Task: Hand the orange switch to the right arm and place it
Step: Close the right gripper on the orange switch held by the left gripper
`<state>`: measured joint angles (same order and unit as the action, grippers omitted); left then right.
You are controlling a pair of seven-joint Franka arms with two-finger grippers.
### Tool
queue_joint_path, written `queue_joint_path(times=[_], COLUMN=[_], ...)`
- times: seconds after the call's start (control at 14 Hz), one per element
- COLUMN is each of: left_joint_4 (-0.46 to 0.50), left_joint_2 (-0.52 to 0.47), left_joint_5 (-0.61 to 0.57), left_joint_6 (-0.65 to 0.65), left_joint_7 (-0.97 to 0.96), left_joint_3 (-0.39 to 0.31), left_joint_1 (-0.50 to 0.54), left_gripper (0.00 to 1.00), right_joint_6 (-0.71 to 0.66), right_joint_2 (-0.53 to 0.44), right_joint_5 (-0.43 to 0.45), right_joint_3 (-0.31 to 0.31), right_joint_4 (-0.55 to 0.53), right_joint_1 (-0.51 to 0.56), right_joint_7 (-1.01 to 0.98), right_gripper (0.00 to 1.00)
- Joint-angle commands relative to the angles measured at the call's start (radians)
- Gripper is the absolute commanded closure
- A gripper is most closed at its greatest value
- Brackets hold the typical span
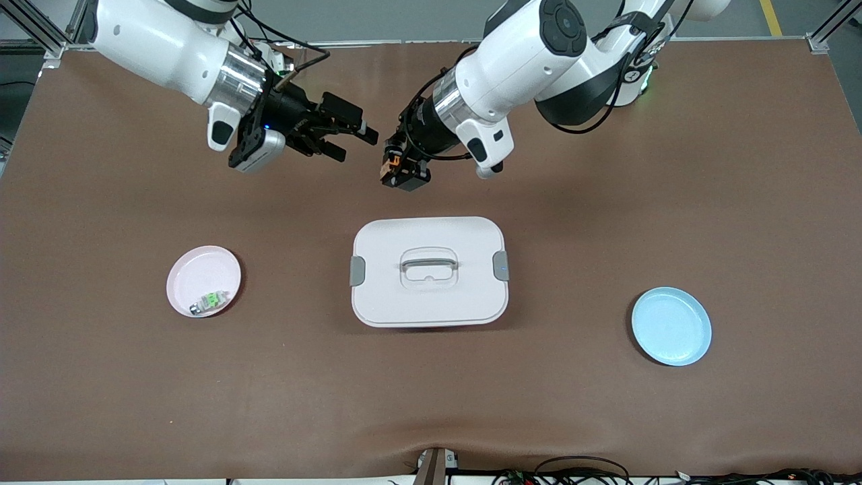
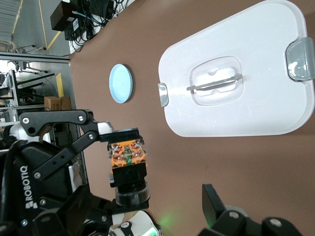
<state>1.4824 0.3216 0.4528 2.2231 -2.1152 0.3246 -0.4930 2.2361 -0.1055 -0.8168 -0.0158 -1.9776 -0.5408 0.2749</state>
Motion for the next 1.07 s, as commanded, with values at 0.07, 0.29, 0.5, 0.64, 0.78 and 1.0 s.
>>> queue_joint_path(times=[0.07, 0.29, 0.5, 0.64, 0.78, 1.0], left_joint_4=[-0.013, -0.013, -0.011, -0.011, -0.011, -0.010], left_joint_2=[0.001, 0.001, 0.001, 0.001, 0.001, 0.001], left_joint_5=[-0.022, -0.023, -0.026, -0.026, -0.028, -0.028], left_joint_6=[0.004, 0.004, 0.004, 0.004, 0.004, 0.004], left_joint_7=[-0.006, -0.005, 0.000, 0.001, 0.001, 0.001], left_joint_3=[-0.002, -0.002, -0.001, -0.001, -0.001, -0.001], left_joint_1=[-0.006, -0.006, -0.006, -0.006, -0.006, -0.007], left_gripper=[0.78, 0.78, 0.78, 0.78, 0.79, 0.78], right_joint_6=[0.101, 0.119, 0.120, 0.119, 0.119, 0.119], right_joint_2=[0.039, 0.058, 0.064, 0.067, 0.069, 0.069], right_joint_5=[-0.086, -0.101, -0.101, -0.101, -0.101, -0.099], right_joint_3=[-0.007, -0.007, -0.007, -0.009, -0.009, -0.009], right_joint_4=[-0.009, -0.007, -0.007, -0.006, -0.006, -0.003], right_joint_1=[-0.054, -0.067, -0.074, -0.073, -0.073, -0.074], right_joint_7=[-0.043, -0.060, -0.065, -0.065, -0.065, -0.069], right_gripper=[0.00, 0.00, 0.00, 0.00, 0.00, 0.03])
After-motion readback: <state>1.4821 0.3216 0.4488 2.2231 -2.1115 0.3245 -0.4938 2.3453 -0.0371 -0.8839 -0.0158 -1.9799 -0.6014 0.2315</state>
